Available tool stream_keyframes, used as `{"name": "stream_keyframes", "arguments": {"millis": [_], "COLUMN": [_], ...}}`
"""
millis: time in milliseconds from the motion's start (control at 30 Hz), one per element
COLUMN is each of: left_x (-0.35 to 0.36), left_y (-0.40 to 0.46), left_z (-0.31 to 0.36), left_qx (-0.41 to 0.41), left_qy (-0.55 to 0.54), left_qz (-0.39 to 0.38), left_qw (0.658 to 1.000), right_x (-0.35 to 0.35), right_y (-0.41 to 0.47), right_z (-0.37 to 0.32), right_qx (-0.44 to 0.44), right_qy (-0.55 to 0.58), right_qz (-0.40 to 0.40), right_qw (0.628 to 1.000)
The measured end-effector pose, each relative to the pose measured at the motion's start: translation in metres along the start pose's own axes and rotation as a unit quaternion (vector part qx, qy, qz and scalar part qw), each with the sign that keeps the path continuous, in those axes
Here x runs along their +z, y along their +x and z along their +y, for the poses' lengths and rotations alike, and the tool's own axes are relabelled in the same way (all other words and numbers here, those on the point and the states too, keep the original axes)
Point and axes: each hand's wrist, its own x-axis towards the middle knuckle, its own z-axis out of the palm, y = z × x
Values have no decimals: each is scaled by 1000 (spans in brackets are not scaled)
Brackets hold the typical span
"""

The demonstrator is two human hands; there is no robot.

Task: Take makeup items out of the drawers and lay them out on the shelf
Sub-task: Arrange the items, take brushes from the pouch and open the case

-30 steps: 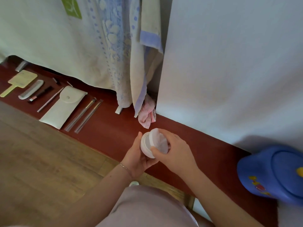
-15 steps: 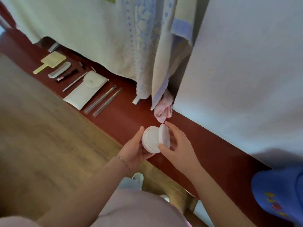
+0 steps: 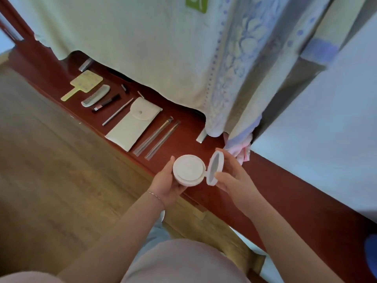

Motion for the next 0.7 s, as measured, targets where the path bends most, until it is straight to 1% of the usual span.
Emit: {"name": "stream_keyframes", "arguments": {"millis": [100,167,200,233,300,367,467,567,700], "left_x": [0,-2,-3,-4,-6,-6,-10,-18,-22], "left_y": [12,26,33,39,52,56,65,78,89], "left_z": [27,42,48,55,65,75,88,99,109], "left_qx": [19,57,78,94,118,145,154,162,148], "left_qy": [55,149,210,261,348,442,498,590,660], "left_qz": [32,52,56,53,18,-10,-61,-107,-150], "left_qw": [998,986,973,959,930,885,851,783,721], "right_x": [13,19,21,22,26,32,41,54,69], "right_y": [12,18,21,23,28,34,43,49,57], "right_z": [-10,-12,-12,-12,-11,-12,-15,-15,-9], "right_qx": [26,38,47,57,80,102,122,135,143], "right_qy": [7,-12,-19,-24,-31,-30,-3,12,29], "right_qz": [29,36,44,55,74,89,121,145,175], "right_qw": [999,999,998,997,993,990,985,980,974]}}
